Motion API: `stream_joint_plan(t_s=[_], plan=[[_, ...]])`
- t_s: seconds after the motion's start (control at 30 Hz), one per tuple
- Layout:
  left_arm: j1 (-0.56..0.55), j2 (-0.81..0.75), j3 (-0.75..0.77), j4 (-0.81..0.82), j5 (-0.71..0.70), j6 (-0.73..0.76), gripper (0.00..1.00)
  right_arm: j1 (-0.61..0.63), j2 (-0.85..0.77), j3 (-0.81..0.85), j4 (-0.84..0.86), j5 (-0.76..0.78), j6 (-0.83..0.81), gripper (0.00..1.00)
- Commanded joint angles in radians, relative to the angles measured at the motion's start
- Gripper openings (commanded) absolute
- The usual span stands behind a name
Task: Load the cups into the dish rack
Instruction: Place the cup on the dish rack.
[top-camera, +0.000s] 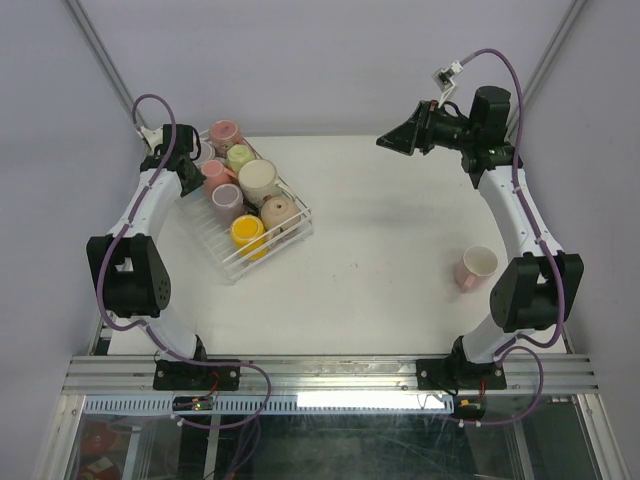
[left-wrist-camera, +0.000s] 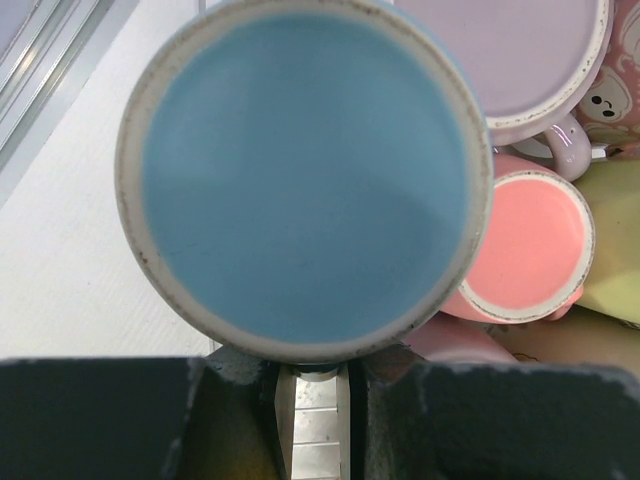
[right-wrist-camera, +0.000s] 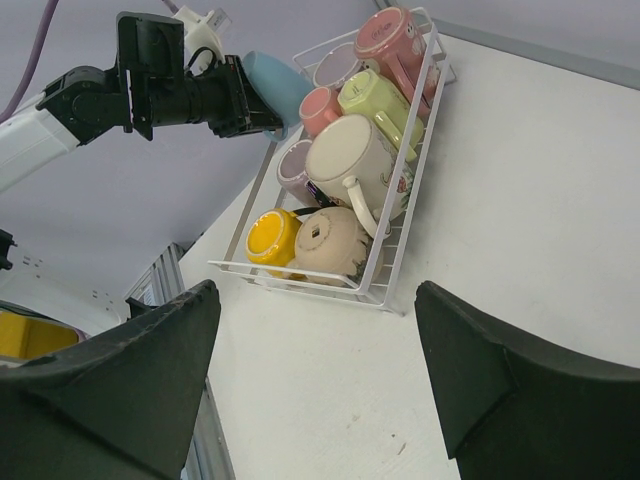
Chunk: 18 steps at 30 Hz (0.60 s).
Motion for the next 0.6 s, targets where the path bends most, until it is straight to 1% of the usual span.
stream_joint_plan(t_s=[0.0,0.17,0.3,0.57], plan=[[0.004,-0.048,-0.021,0.091,0.049,0.035,0.00,-0.007,-0.059,0.000,0.021,0.008,-0.019,0.82],[-0.009,-0.115,-0.074,0.079,0.057,0.017,0.00,-0.007,-0.052,0.001,0.035,0.005,-0.005,0.81],[-0.017,-0.152,-0.107,0.065,0.024,0.014,0.00,-0.008,-0.051,0.000,0.041,0.000,0.002,0.81],[-0.018,-0.119,-0.112,0.042,-0.033,-0.019,0.00,-0.007,-0.065,-0.018,0.053,-0.002,0.010,0.81]])
